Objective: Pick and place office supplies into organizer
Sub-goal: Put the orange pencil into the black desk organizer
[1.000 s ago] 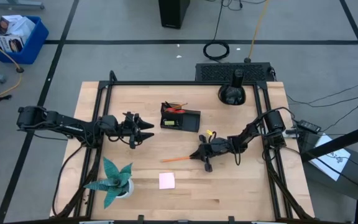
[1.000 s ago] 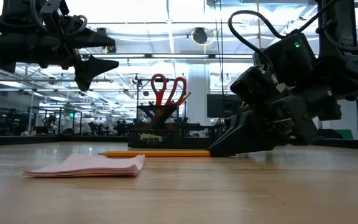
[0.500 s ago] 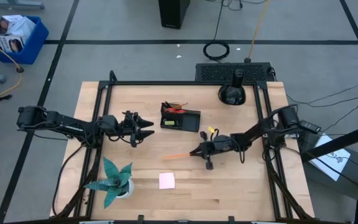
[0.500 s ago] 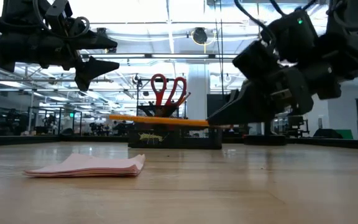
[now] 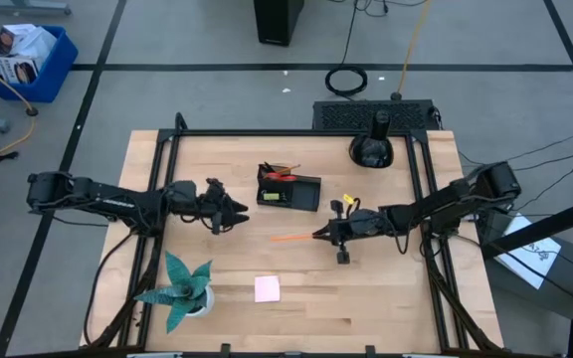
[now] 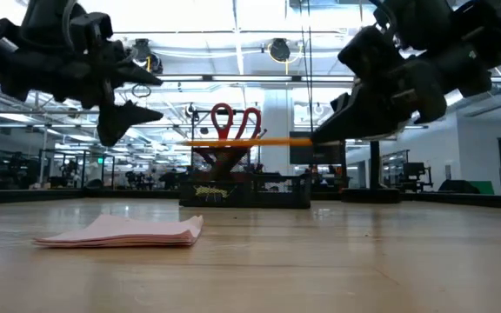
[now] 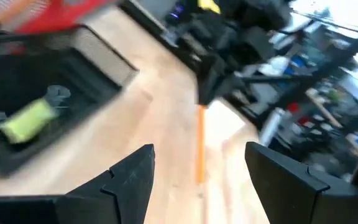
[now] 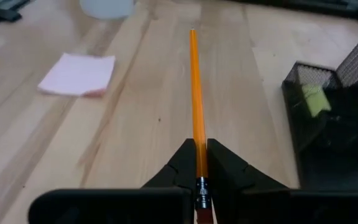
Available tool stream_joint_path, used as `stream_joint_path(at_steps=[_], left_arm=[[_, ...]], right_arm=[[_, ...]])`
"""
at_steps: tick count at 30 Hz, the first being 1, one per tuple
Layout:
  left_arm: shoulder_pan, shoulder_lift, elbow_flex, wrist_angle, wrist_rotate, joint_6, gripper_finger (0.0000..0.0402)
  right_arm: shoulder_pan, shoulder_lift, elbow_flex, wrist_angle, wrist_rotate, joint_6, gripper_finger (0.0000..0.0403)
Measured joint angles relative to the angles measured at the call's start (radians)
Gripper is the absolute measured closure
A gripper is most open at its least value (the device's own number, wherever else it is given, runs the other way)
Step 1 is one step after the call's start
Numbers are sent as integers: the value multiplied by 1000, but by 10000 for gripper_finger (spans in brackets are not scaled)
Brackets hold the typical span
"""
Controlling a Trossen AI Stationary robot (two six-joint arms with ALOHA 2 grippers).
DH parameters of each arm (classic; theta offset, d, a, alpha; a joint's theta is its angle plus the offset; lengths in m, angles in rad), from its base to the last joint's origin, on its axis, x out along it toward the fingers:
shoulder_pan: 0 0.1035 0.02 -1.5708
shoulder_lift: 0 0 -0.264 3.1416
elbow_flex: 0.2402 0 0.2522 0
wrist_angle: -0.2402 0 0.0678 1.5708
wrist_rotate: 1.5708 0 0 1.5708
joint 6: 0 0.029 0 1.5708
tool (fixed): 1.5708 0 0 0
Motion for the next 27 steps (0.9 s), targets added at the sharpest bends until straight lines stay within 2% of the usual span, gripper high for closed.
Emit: stream_joint_path(at_steps=[4, 6, 11, 13, 27], left_arm=[[26, 4, 61, -28, 174, -29, 147], [28, 10, 104, -76, 207, -47, 147], [21, 63, 227, -332, 216, -40, 147], [16, 105, 264, -378, 219, -47, 147], [-10, 324, 355, -382, 269, -77, 147]], right_arm=[[0, -6, 1, -4, 0, -10, 388], [0, -5, 1, -4, 0, -10, 388], [0, -5, 9, -13, -4, 2, 388], [1, -5, 22, -35, -23, 5, 388], [13, -5, 35, -23, -28, -16, 387]])
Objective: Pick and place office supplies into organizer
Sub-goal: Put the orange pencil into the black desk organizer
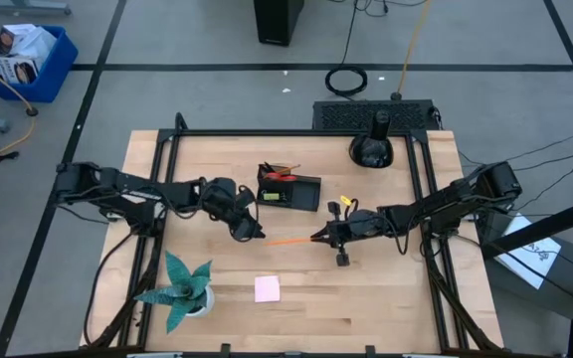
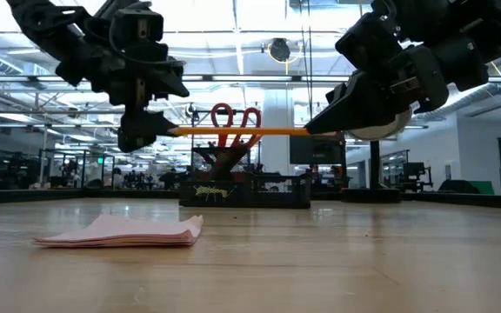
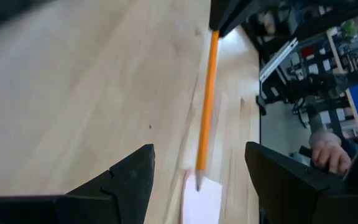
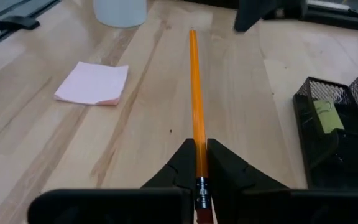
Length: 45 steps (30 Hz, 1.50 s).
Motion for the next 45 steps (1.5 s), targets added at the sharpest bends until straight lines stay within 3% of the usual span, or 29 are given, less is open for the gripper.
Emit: stream_joint_path(at_steps=[10, 19, 38, 41, 45], left_arm=[[-8, 137, 96, 2, 66, 19, 147], [-9, 197, 109, 2, 81, 15, 147], [-72, 217, 109, 50, 79, -6, 147], [-73, 216, 109, 51, 70, 3, 160], [-73, 216, 108, 56, 66, 9, 209]], right_arm=[[0, 0, 0, 1, -1, 15, 386], [0, 0, 0, 14, -28, 17, 386], [0, 0, 0, 47, -26, 16, 387], [0, 0, 0, 50, -27, 17, 387], [0, 0, 0, 46, -27, 23, 387]])
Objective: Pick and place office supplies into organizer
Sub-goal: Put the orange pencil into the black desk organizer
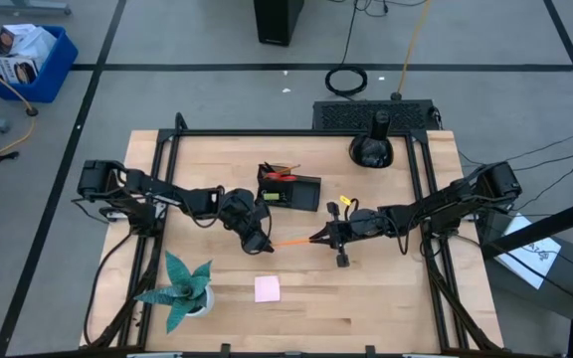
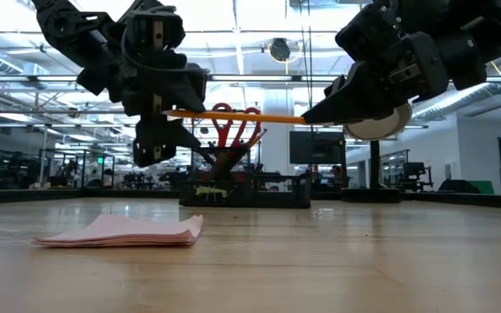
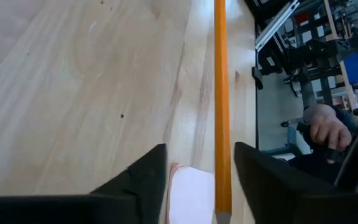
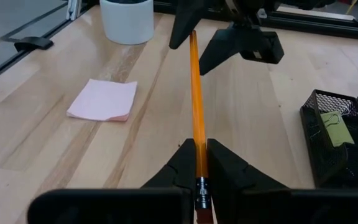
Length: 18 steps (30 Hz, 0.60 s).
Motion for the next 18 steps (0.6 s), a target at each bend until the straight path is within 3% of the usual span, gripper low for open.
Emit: stream_joint_path(at_steps=[15, 18], left_arm=[[-1, -1, 0, 25, 11, 40, 383], [-1, -1, 0, 32, 13, 46, 389]], right_arm=[[-1, 0, 0, 1, -20, 2, 387], [-1, 0, 0, 1, -21, 2, 387]])
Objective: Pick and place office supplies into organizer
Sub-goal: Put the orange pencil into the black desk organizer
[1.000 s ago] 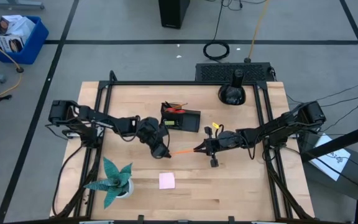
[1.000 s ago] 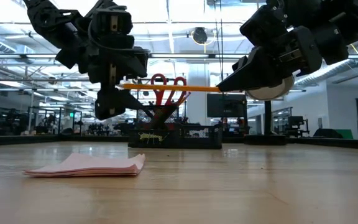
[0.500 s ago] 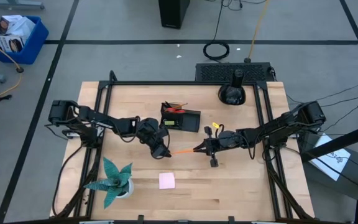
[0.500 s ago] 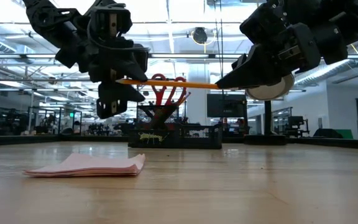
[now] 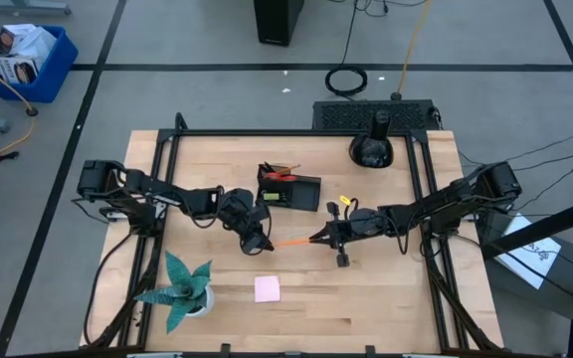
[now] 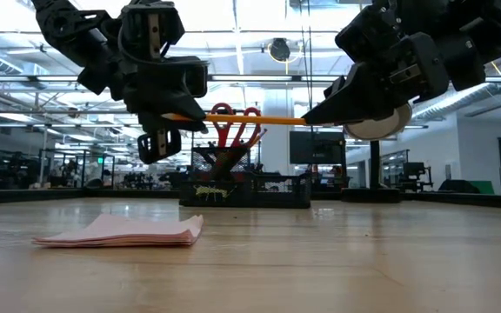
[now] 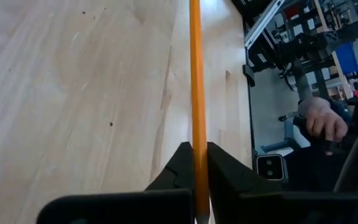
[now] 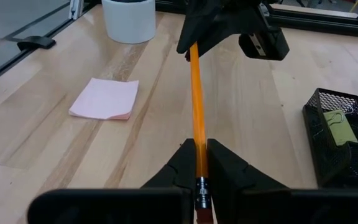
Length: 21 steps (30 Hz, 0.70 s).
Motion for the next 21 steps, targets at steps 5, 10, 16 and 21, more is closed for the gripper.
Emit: stream_joint_path(at_steps=[5, 10, 16, 21], left_arm=[[-1, 0, 0, -4, -8, -5, 369], [-21, 0, -1, -11, -58, 52, 381], [-24, 0, -1, -10, -76, 67, 382], [-29, 0, -1, -9, -107, 90, 369]], right_arm=[[1, -6, 0, -10, 43, 14, 363], [-1, -9, 0, -21, 53, 57, 319], [0, -59, 0, -78, 50, 132, 264], [27, -129, 0, 13, 51, 173, 235]])
